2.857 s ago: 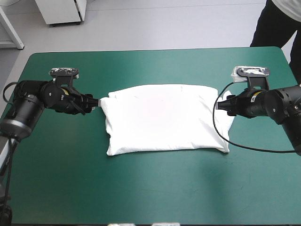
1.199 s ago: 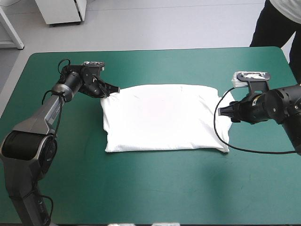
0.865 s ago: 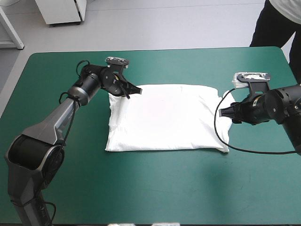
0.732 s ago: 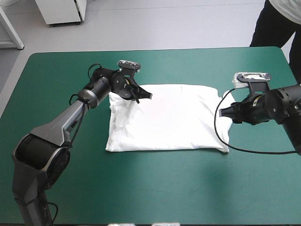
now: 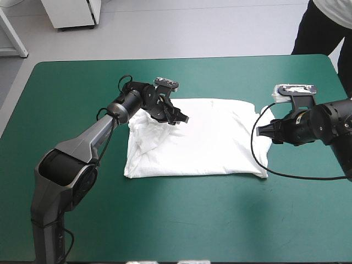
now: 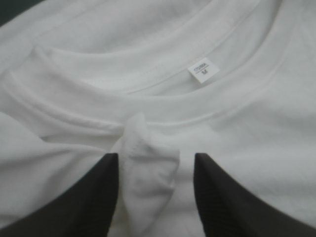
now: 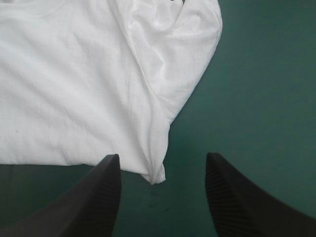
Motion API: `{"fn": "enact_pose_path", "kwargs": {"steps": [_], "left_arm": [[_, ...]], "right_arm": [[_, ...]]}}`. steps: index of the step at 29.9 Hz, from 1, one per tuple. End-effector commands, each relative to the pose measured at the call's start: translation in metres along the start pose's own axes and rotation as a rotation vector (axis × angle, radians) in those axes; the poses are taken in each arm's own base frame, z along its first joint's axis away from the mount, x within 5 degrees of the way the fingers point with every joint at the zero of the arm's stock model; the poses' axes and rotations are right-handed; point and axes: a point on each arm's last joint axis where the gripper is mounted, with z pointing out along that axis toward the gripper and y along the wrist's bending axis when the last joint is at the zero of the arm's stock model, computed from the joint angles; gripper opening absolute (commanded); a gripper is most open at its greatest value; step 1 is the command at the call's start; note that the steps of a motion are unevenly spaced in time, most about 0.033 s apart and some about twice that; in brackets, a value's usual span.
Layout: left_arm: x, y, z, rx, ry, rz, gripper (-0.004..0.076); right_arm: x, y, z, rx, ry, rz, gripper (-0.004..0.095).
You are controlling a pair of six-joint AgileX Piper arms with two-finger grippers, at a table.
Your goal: Fold the cloth
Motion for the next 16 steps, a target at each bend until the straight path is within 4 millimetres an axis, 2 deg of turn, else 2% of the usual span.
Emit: {"fn": "enact_pose_path", "kwargs": {"steps": [1,4,8,12,16], "left_arm": [[-0.024,-0.012,-0.053,0.024,-0.125,0.024,0.0482],[-0.027,-0.013,-0.074,-0.010,-0.148,0.049,0.0484],[-0.021,-0.005,-0.104,-0.062,-0.122,0.021,0.0482],[-0.009,0.009,-0.130,-0.102,-0.082,-0.004,0.0482],[0.016,0.027,-0.151,-0.147,-0.067,-0.091,0.0479]], "right_arm": [[-0.006,-0.002,-0.017,0.008,-0.090,0.051,0.0486],[-0.009,-0.013,-0.017,0.027,-0.104,0.106,0.0486],[-0.014,-0.045,-0.014,0.077,-0.128,0.181,0.0486],[-0.028,-0.068,0.004,0.072,-0.089,0.236,0.0488],[-0.054,-0.073,0.029,0.042,-0.058,0.196,0.0516]]}}
